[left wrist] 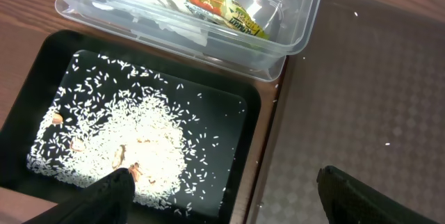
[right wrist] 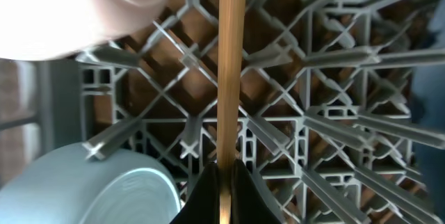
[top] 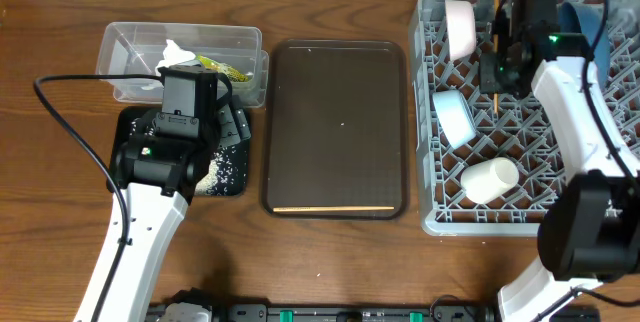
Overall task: Sort waste into correct bins and load items into the dishwasher rack
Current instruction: 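Carry the chopstick with the right gripper and insert it upright in the rack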
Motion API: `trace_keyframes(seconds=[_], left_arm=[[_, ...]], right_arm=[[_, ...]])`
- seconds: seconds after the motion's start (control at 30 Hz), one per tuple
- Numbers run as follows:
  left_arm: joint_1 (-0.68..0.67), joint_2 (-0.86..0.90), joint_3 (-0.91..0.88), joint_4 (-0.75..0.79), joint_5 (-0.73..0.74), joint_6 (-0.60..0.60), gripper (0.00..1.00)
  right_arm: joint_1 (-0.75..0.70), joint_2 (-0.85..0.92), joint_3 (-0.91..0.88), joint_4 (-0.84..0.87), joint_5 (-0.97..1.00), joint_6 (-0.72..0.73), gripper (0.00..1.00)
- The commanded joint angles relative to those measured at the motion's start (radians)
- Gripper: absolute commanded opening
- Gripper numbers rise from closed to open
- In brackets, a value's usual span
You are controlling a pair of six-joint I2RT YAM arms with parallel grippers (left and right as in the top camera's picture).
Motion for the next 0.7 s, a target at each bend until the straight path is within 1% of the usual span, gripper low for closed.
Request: trace_keyframes(seconds=[0.0, 0.13, 0.17, 0.23, 0.27, 0.3, 0.33, 0.4, 0.53, 0.67], left_arm=[[0.004, 0.006, 0.01, -0.003, -0.006, -0.005, 0.87], [0.004, 0.006, 0.01, -0.003, -0.006, -0.006, 0.87], [0.004, 0.006, 0.01, -0.003, -0.006, -0.006, 0.87], [0.004, 0.006, 0.01, -0.003, -0.006, -0.006, 0.87], [0.004, 0.006, 0.01, -0.004, -0.006, -0.006, 0.87], [0.004, 0.006, 0.01, -0.003, -0.006, -0.006, 0.87], [0.004, 0.006, 0.01, -0.004, -0.006, -0.006, 0.87], [0.004, 0.006, 0.01, -0.004, -0.006, -0.006, 0.87], [0.004, 0.006, 0.01, -0.003, -0.006, -0.006, 0.87], [0.004, 0.006, 0.01, -0.004, -0.006, -0.006, 0.87]], right_arm=[[-0.02, -0.003, -0.003, 0.018, -0.003, -0.017, 0.01], [-0.031, -0.003, -0.003, 0.024, -0.003, -0.022, 0.01], [-0.033, -0.003, -0.003, 0.024, -0.003, -0.026, 0.04], [-0.034, -0.003, -0.003, 0.025, -0.003, -0.026, 0.36], [-0.034, -0.003, -0.003, 0.026, -0.005, -0.026, 0.47], [-0.034, -0.003, -0.003, 0.028, -0.01, -0.025, 0.56], [-0.033, -0.004, -0.001, 0.03, -0.028, -0.026, 0.6], [-0.031, -0.008, 0.008, 0.025, -0.08, -0.026, 0.62], [-0.013, -0.039, 0.027, 0.018, -0.175, -0.026, 0.59], [0.032, -0.114, 0.034, 0.013, -0.194, -0.026, 0.59]])
